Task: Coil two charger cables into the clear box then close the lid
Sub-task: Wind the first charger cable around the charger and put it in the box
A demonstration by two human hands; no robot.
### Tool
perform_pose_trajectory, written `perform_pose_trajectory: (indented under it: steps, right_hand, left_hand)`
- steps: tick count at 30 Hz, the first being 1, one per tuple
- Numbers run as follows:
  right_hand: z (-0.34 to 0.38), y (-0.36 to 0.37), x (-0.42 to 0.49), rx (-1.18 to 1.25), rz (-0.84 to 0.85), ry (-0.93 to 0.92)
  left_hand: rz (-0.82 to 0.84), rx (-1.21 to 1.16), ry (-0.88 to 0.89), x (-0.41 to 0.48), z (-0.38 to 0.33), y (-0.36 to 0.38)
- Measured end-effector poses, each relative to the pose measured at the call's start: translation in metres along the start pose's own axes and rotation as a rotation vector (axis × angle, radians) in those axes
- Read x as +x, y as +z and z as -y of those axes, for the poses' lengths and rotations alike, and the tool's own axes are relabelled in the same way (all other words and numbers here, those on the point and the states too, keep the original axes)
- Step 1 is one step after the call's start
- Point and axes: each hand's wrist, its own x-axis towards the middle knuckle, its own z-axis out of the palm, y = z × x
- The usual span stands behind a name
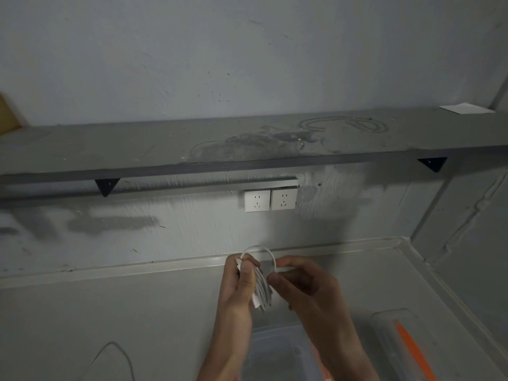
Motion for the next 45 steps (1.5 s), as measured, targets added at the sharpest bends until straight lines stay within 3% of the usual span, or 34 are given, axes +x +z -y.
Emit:
perform_pose_trajectory:
  steps: [8, 13, 20, 25, 30, 35, 41, 45]
  right_hand:
    - [-0.022, 0.003, -0.010, -0.069, -0.062, 0.087]
    - [-0.030, -0.007, -0.015, 0.096, -0.052, 0.166]
    - [-0.031, -0.019, -0.016, 0.117, 0.076, 0.190]
    - [-0.037, -0.019, -0.014, 0.192, 0.179, 0.317]
    - [-0.041, -0.012, -0.015, 0.246, 0.143, 0.359]
    - [-0.032, -0.008, -0.011, 0.102, 0.221, 0.304]
    - [-0.033, -0.008, -0.006, 0.131, 0.327, 0.408]
    - [-0.039, -0.005, -0.007, 0.127, 0.251, 0.462]
  left_hand:
    - [-0.043, 0.192, 0.049, -0.011, 0.006, 0.001]
    - [0.006, 0.246, -0.006, -0.016, 0.010, 0.003]
    - [0.034, 0.201, -0.035, -0.021, 0.009, 0.002]
    - [0.058, 0.163, -0.115, -0.021, 0.016, -0.006]
    - [0.125, -0.131, -0.277, -0.015, 0.017, -0.020]
    - [0.061, -0.040, -0.173, -0.017, 0.021, -0.030]
    - [0.057, -0.031, -0.191, -0.018, 0.021, -0.031]
    - [0.044, -0.072, -0.255, -0.017, 0.018, -0.032]
